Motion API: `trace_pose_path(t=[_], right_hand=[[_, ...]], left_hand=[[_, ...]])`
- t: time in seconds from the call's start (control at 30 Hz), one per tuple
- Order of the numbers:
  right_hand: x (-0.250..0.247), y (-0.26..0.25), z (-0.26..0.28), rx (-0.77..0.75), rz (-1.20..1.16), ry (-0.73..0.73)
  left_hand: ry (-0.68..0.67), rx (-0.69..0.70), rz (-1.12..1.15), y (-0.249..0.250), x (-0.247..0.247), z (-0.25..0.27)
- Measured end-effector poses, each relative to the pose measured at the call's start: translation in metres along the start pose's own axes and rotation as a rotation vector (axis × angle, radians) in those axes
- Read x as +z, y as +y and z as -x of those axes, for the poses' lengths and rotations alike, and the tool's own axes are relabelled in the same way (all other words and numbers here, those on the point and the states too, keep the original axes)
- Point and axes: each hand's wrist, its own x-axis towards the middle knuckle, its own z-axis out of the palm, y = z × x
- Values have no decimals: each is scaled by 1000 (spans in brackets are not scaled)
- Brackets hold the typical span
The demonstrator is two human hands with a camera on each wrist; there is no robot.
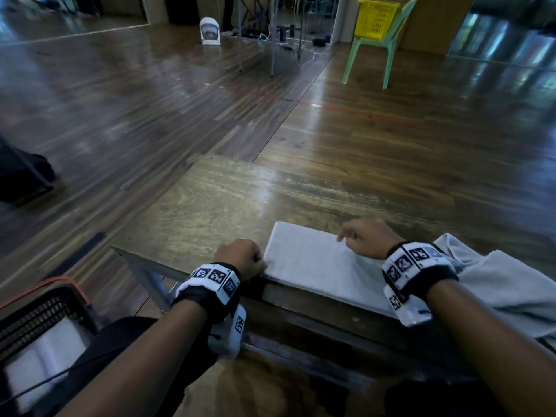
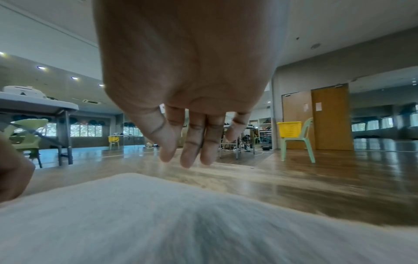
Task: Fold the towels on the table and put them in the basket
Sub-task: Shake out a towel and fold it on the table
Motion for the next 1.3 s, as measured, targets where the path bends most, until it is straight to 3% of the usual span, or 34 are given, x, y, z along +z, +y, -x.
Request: trace_pose_path(t=[0.13, 0.33, 0.5, 0.67, 0.77, 0.87, 0.97, 1.03, 1.17, 1.3], right_hand=[[-4, -34, -59, -34, -7, -64], [14, -76, -114, -44, 0, -128], [22, -90, -122, -37, 64, -92], [20, -87, -121, -12, -64, -45], [8, -81, -116, -41, -242, 116], [-14, -73, -101, -89, -451, 312], [-31, -53, -84, -113, -637, 326], [-36, -39, -71, -124, -768, 274], [-37, -16, -48, -107, -934, 182], [-24, 0, -27, 21, -923, 143]], left_hand=[[-33, -100, 117, 2, 3, -4], [-93, -143, 105, 9, 4, 4], [-90, -121, 95, 14, 8, 6], [-117, -132, 162, 12, 7, 5], [-31, -140, 282, 5, -3, 4], [239, -136, 361, 0, -23, 13], [518, -43, 400, 3, -41, 25], [599, 98, 470, 9, -44, 30], [589, 334, 512, 30, -29, 36], [561, 483, 438, 55, -4, 33]])
